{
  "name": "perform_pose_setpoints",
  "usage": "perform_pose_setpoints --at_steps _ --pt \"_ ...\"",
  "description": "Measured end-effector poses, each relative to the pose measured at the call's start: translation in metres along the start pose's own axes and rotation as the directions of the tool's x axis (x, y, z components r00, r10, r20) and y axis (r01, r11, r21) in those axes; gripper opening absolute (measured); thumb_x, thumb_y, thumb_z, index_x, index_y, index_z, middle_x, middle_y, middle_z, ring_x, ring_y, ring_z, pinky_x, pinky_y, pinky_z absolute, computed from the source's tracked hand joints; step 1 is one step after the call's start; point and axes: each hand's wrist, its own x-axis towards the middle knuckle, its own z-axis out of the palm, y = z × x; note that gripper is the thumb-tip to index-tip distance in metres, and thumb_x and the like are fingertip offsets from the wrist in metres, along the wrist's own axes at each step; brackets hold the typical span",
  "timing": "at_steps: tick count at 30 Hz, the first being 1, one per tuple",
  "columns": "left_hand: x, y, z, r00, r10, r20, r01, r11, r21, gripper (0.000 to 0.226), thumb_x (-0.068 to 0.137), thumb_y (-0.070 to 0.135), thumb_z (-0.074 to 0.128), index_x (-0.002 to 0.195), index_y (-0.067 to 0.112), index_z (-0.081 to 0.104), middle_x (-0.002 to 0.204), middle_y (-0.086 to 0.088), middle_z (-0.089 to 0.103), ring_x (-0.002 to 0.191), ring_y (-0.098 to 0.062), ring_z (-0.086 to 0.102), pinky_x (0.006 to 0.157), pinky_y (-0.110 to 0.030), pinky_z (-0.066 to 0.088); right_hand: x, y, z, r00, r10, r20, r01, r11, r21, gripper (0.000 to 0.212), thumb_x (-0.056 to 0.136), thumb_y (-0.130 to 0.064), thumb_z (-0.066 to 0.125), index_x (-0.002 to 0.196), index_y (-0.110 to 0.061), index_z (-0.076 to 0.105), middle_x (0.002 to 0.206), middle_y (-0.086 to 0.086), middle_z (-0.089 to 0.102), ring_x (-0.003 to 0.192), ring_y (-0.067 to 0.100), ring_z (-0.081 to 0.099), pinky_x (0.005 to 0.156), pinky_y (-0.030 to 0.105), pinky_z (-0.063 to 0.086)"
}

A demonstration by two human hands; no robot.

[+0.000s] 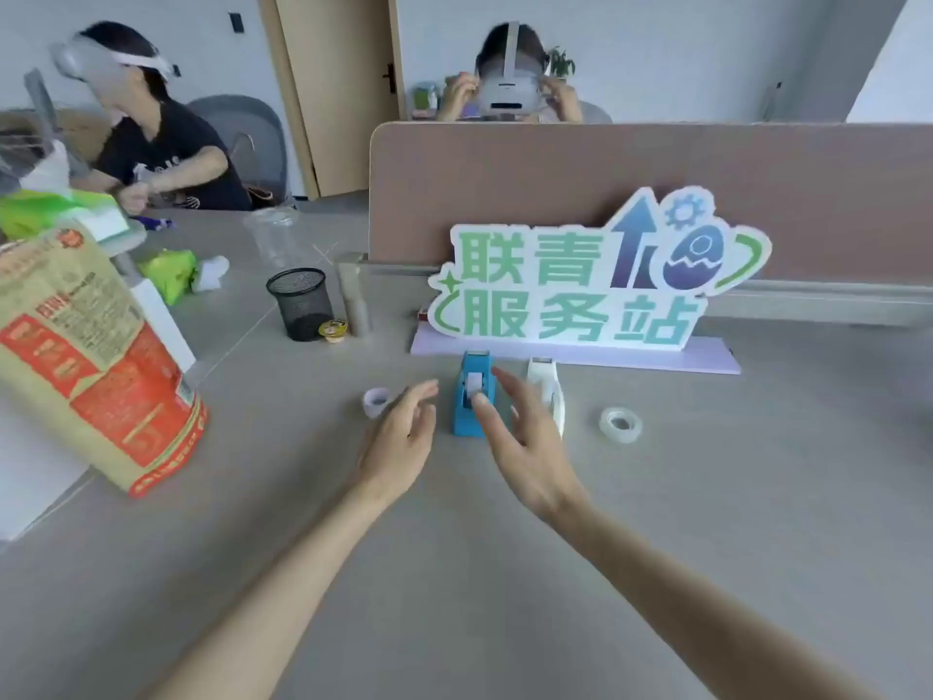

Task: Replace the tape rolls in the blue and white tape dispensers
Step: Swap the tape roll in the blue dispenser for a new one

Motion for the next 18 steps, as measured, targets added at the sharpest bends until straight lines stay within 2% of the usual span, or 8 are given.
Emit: perform_pose_setpoints --at_steps 2,4,7,10,13,15,18 --pt "-0.004 -0.010 0.015 0.995 -0.012 0.103 0.004 0.997 0.079 0.040 0.098 0.025 0.038 0.138 0.032 0.041 0.133 0.018 0.049 0.125 -0.007 0.047 0.104 -0.027 0.036 -0.005 0.011 0.014 0.998 0.054 0.017 -0.055 0.997 0.056 0.057 0.095 -0.060 0.037 0.145 -0.032 0.035 0.140 -0.019 0.042 0.134 0.003 0.037 0.111 0.026 0.028" --pt "-0.003 -0.017 0.027 0.991 0.002 0.134 -0.033 0.972 0.232 0.047 0.087 0.035 0.038 0.133 0.043 0.037 0.126 0.007 0.059 0.119 -0.020 0.051 0.098 -0.039 0.045 -0.004 0.015 0.025 0.999 0.054 0.004 -0.055 0.995 0.079 0.062 0.094 -0.064 0.025 0.142 -0.026 0.039 0.141 -0.013 0.045 0.137 0.009 0.037 0.116 0.032 0.024" --pt "-0.014 -0.017 0.034 0.991 -0.011 0.135 -0.032 0.949 0.315 0.057 0.074 0.044 0.032 0.131 0.048 0.034 0.119 -0.008 0.058 0.114 -0.031 0.053 0.091 -0.044 0.050 -0.008 0.016 0.031 0.990 0.141 -0.020 -0.138 0.982 0.128 0.062 0.099 -0.058 0.018 0.146 -0.024 0.037 0.140 -0.010 0.043 0.136 0.011 0.035 0.106 0.021 0.019" --pt "-0.034 -0.007 0.030 0.986 -0.004 0.167 -0.053 0.942 0.332 0.060 0.070 0.049 0.029 0.130 0.050 0.033 0.122 -0.005 0.059 0.111 -0.032 0.056 0.088 -0.044 0.051 -0.020 0.010 0.026 0.984 0.173 -0.036 -0.167 0.977 0.134 0.064 0.099 -0.059 0.016 0.145 -0.022 0.041 0.150 -0.002 0.042 0.138 0.017 0.037 0.104 0.023 0.022" --pt "-0.063 0.001 0.024 0.979 -0.019 0.203 -0.047 0.949 0.313 0.066 0.066 0.050 0.030 0.132 0.049 0.034 0.129 0.001 0.058 0.118 -0.026 0.055 0.092 -0.042 0.049 -0.044 0.007 0.020 0.990 0.138 -0.035 -0.134 0.987 0.090 0.053 0.103 -0.048 0.022 0.137 -0.019 0.049 0.137 -0.004 0.050 0.118 0.013 0.044 0.094 0.021 0.025" --pt "-0.084 0.005 0.018 0.975 -0.023 0.220 -0.040 0.960 0.277 0.074 0.063 0.049 0.034 0.137 0.046 0.034 0.137 0.005 0.054 0.126 -0.020 0.049 0.100 -0.040 0.045 -0.059 0.011 0.011 0.991 0.127 -0.048 -0.125 0.991 0.040 0.042 0.102 -0.042 0.035 0.129 -0.018 0.055 0.129 -0.004 0.056 0.108 0.011 0.046 0.091 0.022 0.030" --pt "-0.120 0.004 0.017 0.965 0.049 0.258 -0.138 0.930 0.340 0.070 0.077 0.042 0.043 0.145 0.035 0.030 0.145 0.001 0.046 0.135 -0.018 0.041 0.108 -0.037 0.038 -0.076 0.021 -0.003 0.984 0.143 -0.105 -0.144 0.990 0.000 0.039 0.092 -0.043 0.057 0.122 -0.018 0.062 0.118 0.000 0.066 0.101 0.013 0.057 0.086 0.022 0.039"
